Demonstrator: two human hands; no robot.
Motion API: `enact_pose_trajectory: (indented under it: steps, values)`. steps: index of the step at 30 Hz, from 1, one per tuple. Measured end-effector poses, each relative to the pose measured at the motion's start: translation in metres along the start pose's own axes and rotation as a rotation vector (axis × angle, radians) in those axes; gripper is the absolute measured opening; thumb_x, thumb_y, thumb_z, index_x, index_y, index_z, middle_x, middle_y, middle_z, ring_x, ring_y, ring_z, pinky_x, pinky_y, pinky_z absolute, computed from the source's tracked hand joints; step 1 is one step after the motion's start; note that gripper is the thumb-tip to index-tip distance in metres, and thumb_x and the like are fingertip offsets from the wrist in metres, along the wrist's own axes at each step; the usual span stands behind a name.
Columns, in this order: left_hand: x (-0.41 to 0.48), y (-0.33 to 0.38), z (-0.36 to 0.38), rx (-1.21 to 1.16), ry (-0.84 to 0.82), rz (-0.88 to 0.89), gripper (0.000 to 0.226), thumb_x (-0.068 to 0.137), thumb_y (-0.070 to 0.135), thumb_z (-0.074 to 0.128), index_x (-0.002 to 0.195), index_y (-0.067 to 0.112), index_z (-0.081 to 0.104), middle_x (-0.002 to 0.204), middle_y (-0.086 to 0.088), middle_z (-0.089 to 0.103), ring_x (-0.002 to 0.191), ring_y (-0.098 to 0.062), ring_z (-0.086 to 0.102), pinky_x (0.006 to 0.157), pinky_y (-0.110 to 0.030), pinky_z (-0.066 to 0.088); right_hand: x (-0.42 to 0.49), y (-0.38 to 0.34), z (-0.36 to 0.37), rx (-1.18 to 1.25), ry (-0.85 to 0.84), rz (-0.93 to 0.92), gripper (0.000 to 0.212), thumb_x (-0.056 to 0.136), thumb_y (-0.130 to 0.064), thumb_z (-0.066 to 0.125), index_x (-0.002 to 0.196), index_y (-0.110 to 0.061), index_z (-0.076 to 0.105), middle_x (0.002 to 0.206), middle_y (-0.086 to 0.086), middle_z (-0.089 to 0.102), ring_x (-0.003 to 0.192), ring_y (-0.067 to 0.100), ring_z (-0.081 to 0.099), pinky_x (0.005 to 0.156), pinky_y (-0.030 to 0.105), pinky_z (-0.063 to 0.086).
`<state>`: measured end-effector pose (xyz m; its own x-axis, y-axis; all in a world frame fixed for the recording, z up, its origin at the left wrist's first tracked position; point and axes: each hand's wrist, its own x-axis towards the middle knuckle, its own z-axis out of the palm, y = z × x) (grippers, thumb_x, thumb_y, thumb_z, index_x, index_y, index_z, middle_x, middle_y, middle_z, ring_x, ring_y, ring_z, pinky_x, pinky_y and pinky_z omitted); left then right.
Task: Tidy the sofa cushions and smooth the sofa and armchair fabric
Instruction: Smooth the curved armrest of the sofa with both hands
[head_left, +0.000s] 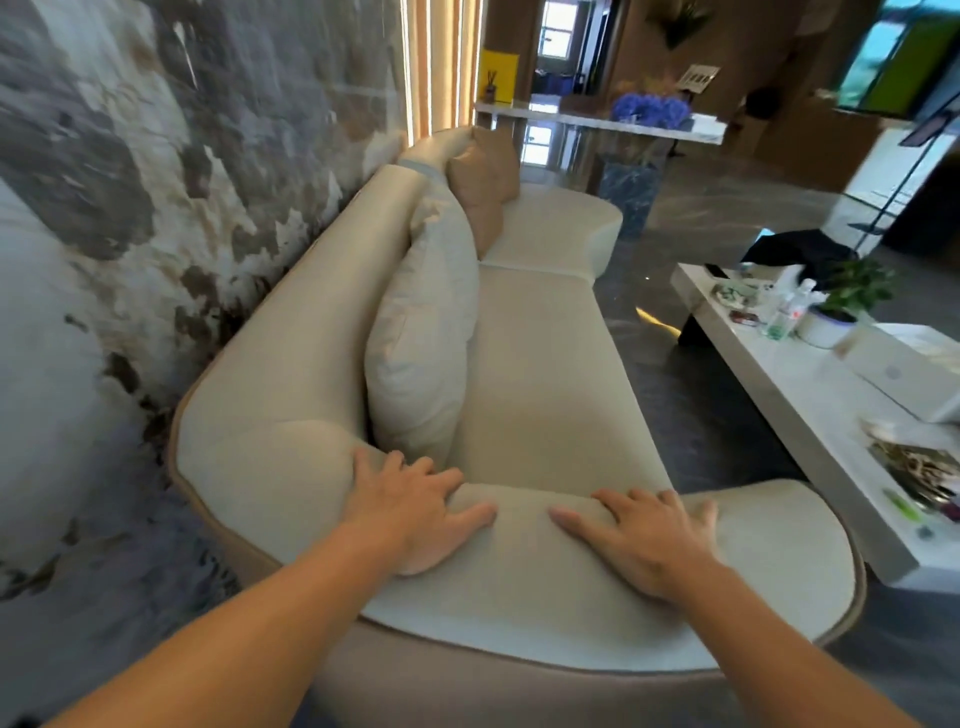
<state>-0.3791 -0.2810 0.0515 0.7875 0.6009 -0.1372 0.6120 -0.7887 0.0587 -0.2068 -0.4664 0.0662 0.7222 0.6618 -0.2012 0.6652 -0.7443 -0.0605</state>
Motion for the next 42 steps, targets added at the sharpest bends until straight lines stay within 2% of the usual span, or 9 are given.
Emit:
enact_pose_trajectory:
  steps: [13, 18, 21, 24, 28, 31, 35, 39, 42]
  values:
    - [-0.043, -0.030, 0.000, -0.086, 0.025, 0.092, 0.063, 0.074, 0.085, 0.013, 0.107, 0.047, 0.051, 0.104, 0.016, 0.051, 0.112, -0.018, 0.041, 0.106, -0.048, 0.016, -0.052, -0.028, 0.012, 0.032, 0.012, 0.038, 0.099, 0.055, -0.098, -0.008, 0.115, -0.044, 0.050, 0.124, -0.004, 0.055, 0.120, 0.027, 0.042, 0.099, 0.060, 0.018]
    - [-0.053, -0.027, 0.002, -0.097, 0.104, 0.053, 0.063, 0.076, 0.083, 0.016, 0.112, 0.047, 0.054, 0.111, 0.021, 0.055, 0.119, -0.012, 0.041, 0.113, -0.048, 0.009, -0.070, -0.042, 0.012, 0.029, 0.013, 0.123, 0.090, 0.063, -0.092, -0.005, 0.136, -0.055, 0.033, 0.145, -0.009, 0.042, 0.137, 0.022, 0.030, 0.107, 0.060, 0.009]
    - [-0.057, -0.024, 0.002, -0.104, 0.121, 0.009, 0.066, 0.077, 0.082, 0.019, 0.120, 0.047, 0.054, 0.123, 0.023, 0.057, 0.129, -0.010, 0.039, 0.116, -0.051, 0.003, -0.089, -0.058, 0.019, 0.043, 0.138, 0.060, 0.076, 0.064, -0.089, 0.018, 0.135, -0.064, 0.032, 0.153, -0.006, 0.042, 0.145, 0.033, 0.027, 0.109, 0.069, 0.013]
    - [-0.053, -0.022, 0.001, -0.121, 0.175, -0.004, 0.058, 0.076, 0.079, 0.034, 0.111, 0.044, 0.065, 0.113, 0.021, 0.065, 0.120, -0.012, 0.052, 0.113, -0.051, 0.013, -0.094, -0.072, 0.024, 0.316, 0.435, -0.071, 0.075, 0.048, -0.077, 0.064, 0.111, -0.038, 0.056, 0.108, 0.015, 0.073, 0.116, 0.049, 0.053, 0.099, 0.075, 0.029]
    - [-0.043, -0.027, 0.005, -0.097, 0.279, 0.051, 0.045, 0.074, 0.073, 0.048, 0.094, 0.040, 0.071, 0.095, 0.021, 0.069, 0.100, -0.011, 0.064, 0.102, -0.050, 0.025, -0.091, -0.081, 0.018, 0.428, 0.690, -0.170, 0.053, 0.067, -0.075, 0.046, 0.094, -0.031, 0.055, 0.100, 0.008, 0.065, 0.127, 0.037, 0.047, 0.114, 0.063, 0.017]
    - [-0.038, -0.025, -0.005, -0.028, 0.133, 0.093, 0.056, 0.080, 0.074, 0.035, 0.106, 0.037, 0.068, 0.110, 0.020, 0.068, 0.110, -0.011, 0.059, 0.103, -0.042, 0.023, -0.083, -0.068, 0.013, 0.406, 0.360, -0.128, 0.067, 0.071, -0.084, 0.024, 0.108, -0.045, 0.064, 0.116, 0.013, 0.071, 0.127, 0.043, 0.050, 0.103, 0.080, 0.020]
    - [-0.027, -0.021, -0.017, 0.034, -0.110, 0.073, 0.073, 0.080, 0.077, 0.010, 0.120, 0.037, 0.056, 0.127, 0.014, 0.060, 0.121, -0.014, 0.048, 0.104, -0.039, 0.027, -0.086, -0.049, 0.019, 0.187, 0.001, -0.006, 0.086, 0.051, -0.096, 0.016, 0.132, -0.076, -0.002, 0.162, -0.024, 0.006, 0.151, 0.026, -0.008, 0.113, 0.065, -0.012]
    - [-0.034, -0.005, -0.009, 0.054, -0.060, -0.017, 0.078, 0.074, 0.082, 0.000, 0.098, 0.035, 0.057, 0.111, 0.009, 0.061, 0.111, -0.022, 0.047, 0.098, -0.040, 0.031, -0.102, -0.049, 0.018, 0.323, 0.184, -0.039, 0.067, 0.057, -0.087, 0.040, 0.117, -0.063, 0.058, 0.134, -0.014, 0.061, 0.137, 0.033, 0.043, 0.110, 0.072, 0.015]
    - [-0.041, 0.004, -0.005, 0.042, -0.043, -0.082, 0.084, 0.070, 0.084, -0.001, 0.102, 0.033, 0.058, 0.113, 0.006, 0.061, 0.112, -0.024, 0.046, 0.099, -0.041, 0.030, -0.109, -0.044, 0.022, 0.277, 0.165, -0.078, 0.076, 0.061, -0.091, 0.028, 0.129, -0.063, 0.046, 0.141, -0.021, 0.052, 0.142, 0.027, 0.031, 0.113, 0.068, 0.005]
